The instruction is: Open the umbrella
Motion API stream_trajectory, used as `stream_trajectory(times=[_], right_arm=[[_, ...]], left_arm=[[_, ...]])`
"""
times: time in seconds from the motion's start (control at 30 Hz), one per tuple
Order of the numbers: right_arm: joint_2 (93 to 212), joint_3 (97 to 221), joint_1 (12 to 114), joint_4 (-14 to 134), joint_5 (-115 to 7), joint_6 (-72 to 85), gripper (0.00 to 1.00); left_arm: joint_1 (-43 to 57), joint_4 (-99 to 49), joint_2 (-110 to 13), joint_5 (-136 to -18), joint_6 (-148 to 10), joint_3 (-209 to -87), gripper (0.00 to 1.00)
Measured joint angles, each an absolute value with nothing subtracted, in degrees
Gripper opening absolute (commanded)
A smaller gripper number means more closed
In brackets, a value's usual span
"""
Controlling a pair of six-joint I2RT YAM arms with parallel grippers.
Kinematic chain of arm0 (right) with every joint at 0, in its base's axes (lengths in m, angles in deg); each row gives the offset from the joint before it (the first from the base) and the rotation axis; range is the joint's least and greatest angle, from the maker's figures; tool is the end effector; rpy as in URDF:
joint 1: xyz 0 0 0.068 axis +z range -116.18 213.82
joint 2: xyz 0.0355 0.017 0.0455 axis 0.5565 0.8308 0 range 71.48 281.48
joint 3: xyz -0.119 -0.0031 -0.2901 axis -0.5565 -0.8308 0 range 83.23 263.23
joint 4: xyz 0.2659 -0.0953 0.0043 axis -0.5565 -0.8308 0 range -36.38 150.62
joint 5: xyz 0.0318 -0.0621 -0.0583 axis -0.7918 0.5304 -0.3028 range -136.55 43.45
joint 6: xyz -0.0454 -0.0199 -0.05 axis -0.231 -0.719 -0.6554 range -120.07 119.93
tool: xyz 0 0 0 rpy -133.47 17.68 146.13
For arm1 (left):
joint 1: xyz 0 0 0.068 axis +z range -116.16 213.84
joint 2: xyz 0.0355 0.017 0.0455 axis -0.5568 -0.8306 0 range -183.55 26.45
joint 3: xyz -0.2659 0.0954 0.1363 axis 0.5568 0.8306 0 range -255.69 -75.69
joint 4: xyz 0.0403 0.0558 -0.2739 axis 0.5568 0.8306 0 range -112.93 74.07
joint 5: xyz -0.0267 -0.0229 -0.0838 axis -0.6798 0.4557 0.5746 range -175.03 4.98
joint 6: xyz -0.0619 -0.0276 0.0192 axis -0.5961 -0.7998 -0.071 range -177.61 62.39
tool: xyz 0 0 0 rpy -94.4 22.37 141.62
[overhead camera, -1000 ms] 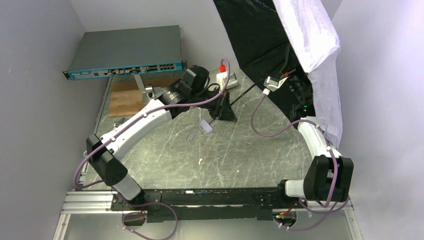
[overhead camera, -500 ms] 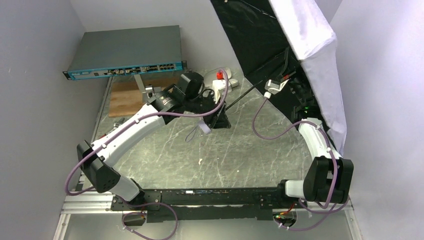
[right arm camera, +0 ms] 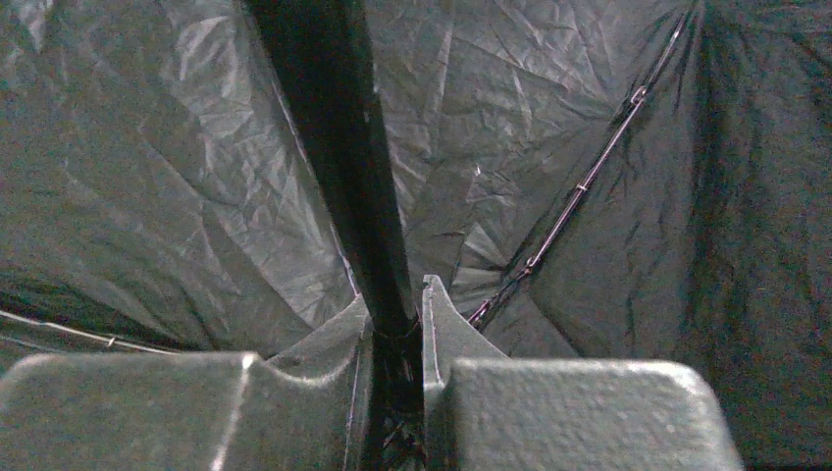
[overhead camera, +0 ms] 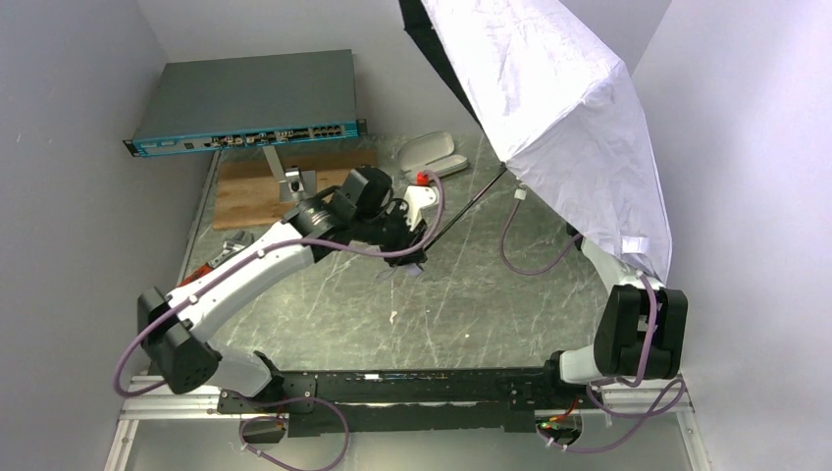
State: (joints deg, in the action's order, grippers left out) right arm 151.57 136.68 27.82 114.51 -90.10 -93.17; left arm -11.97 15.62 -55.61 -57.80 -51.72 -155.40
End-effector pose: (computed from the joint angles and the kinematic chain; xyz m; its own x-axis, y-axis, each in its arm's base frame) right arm 0.3385 0.0043 0.4016 0.5081 -0.7811 0.3630 0.4834 -0.0902 -0.8707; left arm 0.2194 -0.2635 0.3835 -0.3640 0.5051 -0.7825 0.9208 0.3218 -0.2205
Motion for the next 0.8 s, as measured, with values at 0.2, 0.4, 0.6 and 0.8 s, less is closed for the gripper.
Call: stream_trajectory(times=[0.2,0.4,0.6,0.8], right_arm=[[153.95,138.39,27.44,115.12,-90.34,-94.11,0.0],[151.35,136.48,26.4,113.57,-90.6,-94.35,0.0],[142.76,130.71,23.86,111.19,-90.38,-93.28,0.0],[139.97,130.08,24.71,108.92,-91.54,-91.56,0.0]], left_arm=[[-12.01,11.79,-49.23,-59.66,-48.79,-149.67,0.29],[-11.7,14.66,-51.0,-59.88,-46.27,-152.38,0.57],[-8.36,23.29,-52.59,-57.43,-46.27,-161.17,0.64],[-11.27,31.09,-60.07,-58.98,-45.16,-173.28,0.65]])
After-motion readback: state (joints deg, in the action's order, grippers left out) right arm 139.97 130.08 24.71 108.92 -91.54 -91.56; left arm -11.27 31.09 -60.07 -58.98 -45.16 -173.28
